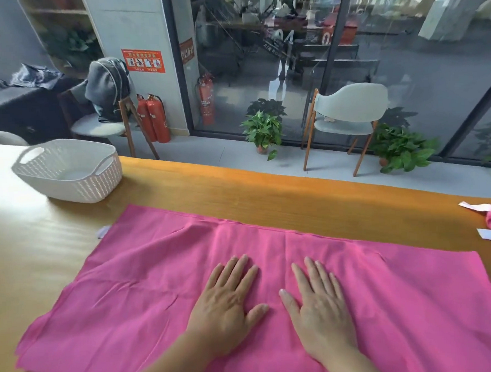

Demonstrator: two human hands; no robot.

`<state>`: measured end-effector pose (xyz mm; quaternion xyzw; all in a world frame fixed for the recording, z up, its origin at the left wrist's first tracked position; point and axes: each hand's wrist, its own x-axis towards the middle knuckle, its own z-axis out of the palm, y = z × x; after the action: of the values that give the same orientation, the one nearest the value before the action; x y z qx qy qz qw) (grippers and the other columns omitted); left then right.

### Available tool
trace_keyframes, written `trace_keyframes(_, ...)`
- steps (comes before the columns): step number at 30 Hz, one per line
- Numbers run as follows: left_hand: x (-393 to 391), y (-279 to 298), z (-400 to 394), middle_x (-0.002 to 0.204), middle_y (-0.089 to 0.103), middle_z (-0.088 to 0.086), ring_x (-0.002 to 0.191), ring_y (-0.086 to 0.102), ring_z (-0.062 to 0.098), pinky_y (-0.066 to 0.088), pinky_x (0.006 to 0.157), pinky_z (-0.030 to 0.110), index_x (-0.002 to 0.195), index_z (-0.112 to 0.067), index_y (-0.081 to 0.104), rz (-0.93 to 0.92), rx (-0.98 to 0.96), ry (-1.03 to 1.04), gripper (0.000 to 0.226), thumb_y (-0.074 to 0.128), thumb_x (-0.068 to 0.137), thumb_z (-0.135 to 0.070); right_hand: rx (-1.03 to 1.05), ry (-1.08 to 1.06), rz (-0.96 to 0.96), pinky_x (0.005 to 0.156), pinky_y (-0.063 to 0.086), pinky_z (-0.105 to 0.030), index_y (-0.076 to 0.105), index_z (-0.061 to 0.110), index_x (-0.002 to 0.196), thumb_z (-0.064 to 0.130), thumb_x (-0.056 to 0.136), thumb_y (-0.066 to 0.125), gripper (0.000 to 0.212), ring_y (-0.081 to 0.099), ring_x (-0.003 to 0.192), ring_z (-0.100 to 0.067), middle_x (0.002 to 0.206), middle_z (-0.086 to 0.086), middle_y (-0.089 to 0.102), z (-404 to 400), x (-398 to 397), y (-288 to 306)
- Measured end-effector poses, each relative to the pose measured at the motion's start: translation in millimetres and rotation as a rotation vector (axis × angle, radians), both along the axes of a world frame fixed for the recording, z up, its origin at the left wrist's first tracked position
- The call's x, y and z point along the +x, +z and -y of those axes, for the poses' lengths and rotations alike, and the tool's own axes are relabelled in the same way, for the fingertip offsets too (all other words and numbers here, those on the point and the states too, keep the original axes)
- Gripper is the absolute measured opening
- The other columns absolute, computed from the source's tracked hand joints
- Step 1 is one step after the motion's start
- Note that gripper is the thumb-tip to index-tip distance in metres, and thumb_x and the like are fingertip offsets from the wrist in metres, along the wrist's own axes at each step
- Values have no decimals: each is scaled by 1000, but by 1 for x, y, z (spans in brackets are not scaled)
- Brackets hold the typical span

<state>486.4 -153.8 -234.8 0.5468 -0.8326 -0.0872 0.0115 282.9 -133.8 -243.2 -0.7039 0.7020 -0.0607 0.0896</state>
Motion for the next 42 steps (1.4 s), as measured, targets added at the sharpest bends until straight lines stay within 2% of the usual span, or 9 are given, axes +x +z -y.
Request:
trace_keyframes(2,3,2,-26,161,15,-5,149,14,14,5,115,36,152,-29,30,-9,-14,-29,74,22,93,-74,-20,-22,24,116,16,-38,58,17,137,67,97,14,78,46,136,-26,146,-10,51,-30,2,-4)
trace_keyframes(7,21,6,-75,149,44,-6,139,41,14,21,110,37,138,-32,51,-78,87,-25,66,26,92,-73,-64,-57,85,114,26,-38,73,7,117,70,95,16,88,54,120,-34,129,-20,63,-80,18,-11)
trace_keyframes(11,60,19,-72,130,56,1,119,53,19,47,101,39,120,-23,58,-412,-210,169,38,49,90,-46,-212,33,166,94,45,-53,75,6,108,56,96,31,68,53,114,-35,121,-21,67,-66,42,8)
trace_keyframes(17,175,45,-37,140,45,-2,128,42,20,29,108,34,140,-24,45,-134,-109,749,52,42,96,-52,-115,310,436,98,36,-21,71,14,110,11,95,55,23,58,112,-18,115,-2,64,36,168,68)
trace_keyframes(22,210,42,-37,114,57,-7,110,54,16,39,91,31,110,-29,65,-127,-60,888,43,38,96,-58,172,420,193,88,46,-32,72,20,106,22,95,49,25,61,109,-27,114,-5,68,102,248,75)
trace_keyframes(27,229,34,-41,103,58,-7,104,54,18,37,87,32,99,-30,62,-182,-67,909,28,49,92,-54,411,567,85,86,49,-23,73,26,108,39,81,74,29,63,99,-10,104,10,70,119,271,84)
trace_keyframes(32,236,17,-48,93,60,-5,95,55,21,41,86,34,91,-26,65,-405,-146,875,26,61,85,-51,482,718,79,73,52,-22,76,30,100,42,76,79,27,63,81,-4,85,14,67,120,290,76)
trace_keyframes(36,238,9,-50,84,54,-10,86,53,20,43,80,33,87,-27,64,-474,-198,870,45,40,75,-64,406,823,72,64,47,-24,75,27,84,38,84,73,11,62,72,-5,75,11,67,115,301,67)
trace_keyframes(42,246,10,-58,92,60,-7,91,55,20,41,82,36,100,-28,64,-431,-191,940,62,32,72,-73,281,502,550,67,39,-28,61,17,85,26,97,58,15,50,69,-8,75,10,58,130,309,67)
